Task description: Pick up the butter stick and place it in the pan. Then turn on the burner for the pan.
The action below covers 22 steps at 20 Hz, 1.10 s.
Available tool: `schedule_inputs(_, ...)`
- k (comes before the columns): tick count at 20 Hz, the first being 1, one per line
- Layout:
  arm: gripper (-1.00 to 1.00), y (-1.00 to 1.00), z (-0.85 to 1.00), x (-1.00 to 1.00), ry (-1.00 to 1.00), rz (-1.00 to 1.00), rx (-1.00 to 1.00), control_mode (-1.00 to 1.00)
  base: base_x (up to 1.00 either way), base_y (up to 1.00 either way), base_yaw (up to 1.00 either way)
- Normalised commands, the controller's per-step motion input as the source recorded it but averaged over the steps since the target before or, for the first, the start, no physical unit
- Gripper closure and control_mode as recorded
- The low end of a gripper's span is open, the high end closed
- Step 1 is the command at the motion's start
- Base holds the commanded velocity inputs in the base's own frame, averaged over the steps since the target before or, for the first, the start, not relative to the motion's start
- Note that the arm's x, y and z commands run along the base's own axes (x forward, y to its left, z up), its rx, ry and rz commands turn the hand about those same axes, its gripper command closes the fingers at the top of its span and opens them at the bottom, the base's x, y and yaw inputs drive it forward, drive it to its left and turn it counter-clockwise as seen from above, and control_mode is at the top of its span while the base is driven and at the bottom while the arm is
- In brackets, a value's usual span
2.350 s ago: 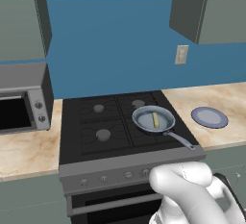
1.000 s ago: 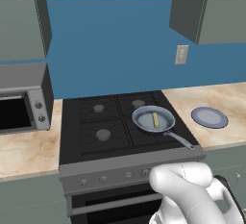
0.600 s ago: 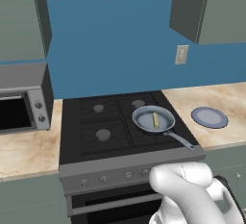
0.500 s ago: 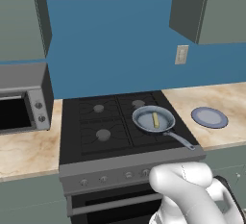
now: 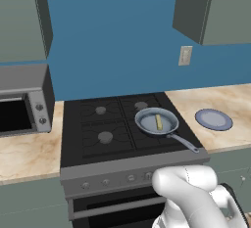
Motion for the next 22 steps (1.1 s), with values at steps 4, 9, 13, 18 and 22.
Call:
schedule_inputs(4, 1.00, 0.00, 0.00, 0.00, 0.00, 0.00, -0.08, -1.00, 0.00, 0.00, 0.00)
schedule_inputs(9, 1.00, 0.00, 0.00, 0.00, 0.01, 0.03, -0.26, -1.00, 0.00, 0.00, 0.00)
schedule_inputs(13, 1.00, 0.05, 0.00, 0.00, 0.05, 0.03, -0.40, -1.00, 0.00, 0.00, 0.00)
schedule_inputs(18, 1.00, 0.01, 0.00, 0.00, 0.07, 0.06, -0.39, -1.00, 0.00, 0.00, 0.00)
schedule_inputs(22, 1.00, 0.03, -0.03, 0.00, 0.09, 0.09, -0.40, -1.00, 0.00, 0.00, 0.00)
